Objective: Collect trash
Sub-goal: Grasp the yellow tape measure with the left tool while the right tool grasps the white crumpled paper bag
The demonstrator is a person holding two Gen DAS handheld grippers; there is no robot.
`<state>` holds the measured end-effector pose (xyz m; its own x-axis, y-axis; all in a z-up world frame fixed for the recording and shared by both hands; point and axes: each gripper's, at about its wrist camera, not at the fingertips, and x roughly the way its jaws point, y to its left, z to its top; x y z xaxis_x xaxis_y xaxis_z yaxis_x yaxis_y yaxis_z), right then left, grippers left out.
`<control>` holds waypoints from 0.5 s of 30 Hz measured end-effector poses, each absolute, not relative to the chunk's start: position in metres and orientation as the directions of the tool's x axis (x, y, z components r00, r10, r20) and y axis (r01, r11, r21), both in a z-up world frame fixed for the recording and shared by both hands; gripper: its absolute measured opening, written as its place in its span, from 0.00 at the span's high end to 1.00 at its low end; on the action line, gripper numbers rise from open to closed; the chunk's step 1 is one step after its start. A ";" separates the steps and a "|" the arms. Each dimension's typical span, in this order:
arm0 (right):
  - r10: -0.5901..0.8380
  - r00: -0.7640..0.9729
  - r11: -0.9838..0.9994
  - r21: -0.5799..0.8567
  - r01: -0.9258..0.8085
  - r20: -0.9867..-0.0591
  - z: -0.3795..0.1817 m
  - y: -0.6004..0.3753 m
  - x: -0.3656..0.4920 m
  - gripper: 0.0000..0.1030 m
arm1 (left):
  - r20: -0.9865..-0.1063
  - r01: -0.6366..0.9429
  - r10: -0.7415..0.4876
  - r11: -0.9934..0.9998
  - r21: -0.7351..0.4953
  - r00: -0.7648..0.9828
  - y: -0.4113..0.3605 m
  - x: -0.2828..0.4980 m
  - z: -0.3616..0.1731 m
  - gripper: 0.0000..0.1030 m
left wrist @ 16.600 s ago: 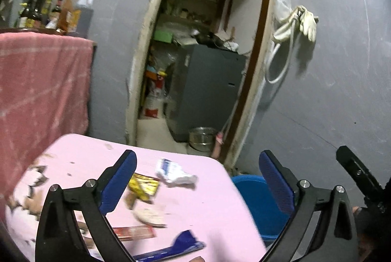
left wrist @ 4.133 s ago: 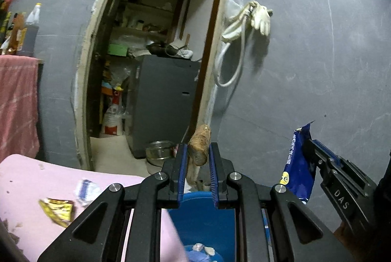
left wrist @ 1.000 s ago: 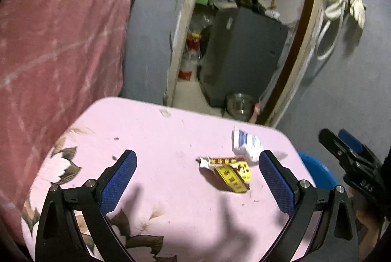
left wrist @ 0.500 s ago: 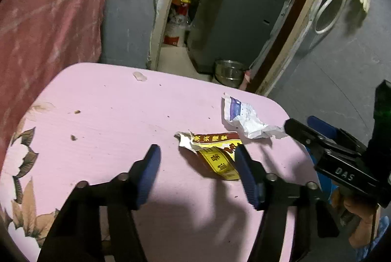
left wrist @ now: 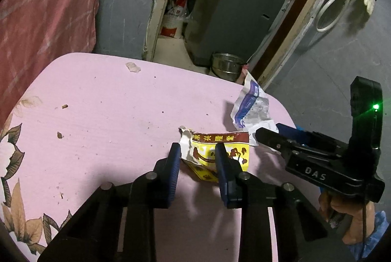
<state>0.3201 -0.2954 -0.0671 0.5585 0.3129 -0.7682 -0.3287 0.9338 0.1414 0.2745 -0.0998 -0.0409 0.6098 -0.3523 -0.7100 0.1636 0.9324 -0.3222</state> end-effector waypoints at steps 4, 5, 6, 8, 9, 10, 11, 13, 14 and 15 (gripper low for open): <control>0.301 0.549 0.933 0.122 -0.339 -0.779 -0.070 -0.288 0.321 0.67 | -0.716 0.152 -0.349 0.933 -0.326 0.605 -0.099 0.276 -0.041 0.82; 0.299 0.550 0.933 0.119 -0.339 -0.780 -0.070 -0.286 0.321 0.69 | -0.718 0.149 -0.345 0.934 -0.324 0.604 -0.098 0.276 -0.042 0.83; 0.299 0.550 0.933 0.119 -0.339 -0.780 -0.070 -0.286 0.321 0.72 | -0.719 0.148 -0.346 0.934 -0.325 0.603 -0.097 0.277 -0.043 0.84; 0.304 0.549 0.932 0.125 -0.339 -0.779 -0.070 -0.287 0.320 0.79 | -0.719 0.144 -0.350 0.932 -0.333 0.600 -0.096 0.277 -0.044 0.84; 0.308 0.547 0.932 0.129 -0.340 -0.778 -0.070 -0.288 0.320 0.84 | -0.717 0.142 -0.352 0.930 -0.338 0.601 -0.095 0.277 -0.045 0.85; 0.313 0.547 0.931 0.135 -0.341 -0.777 -0.070 -0.288 0.320 0.86 | -0.716 0.140 -0.356 0.929 -0.343 0.601 -0.094 0.276 -0.045 0.86; 0.318 0.545 0.929 0.140 -0.343 -0.776 -0.070 -0.289 0.319 0.87 | -0.715 0.139 -0.359 0.927 -0.348 0.600 -0.093 0.276 -0.045 0.86; 0.325 0.547 0.926 0.143 -0.349 -0.772 -0.069 -0.288 0.316 0.89 | -0.708 0.141 -0.361 0.926 -0.351 0.607 -0.094 0.274 -0.043 0.89; 0.325 0.550 0.926 0.140 -0.351 -0.769 -0.069 -0.287 0.315 0.91 | -0.704 0.142 -0.360 0.926 -0.350 0.612 -0.095 0.274 -0.041 0.89; 0.324 0.558 0.925 0.132 -0.356 -0.764 -0.068 -0.286 0.313 0.92 | -0.697 0.147 -0.360 0.926 -0.347 0.620 -0.095 0.272 -0.039 0.91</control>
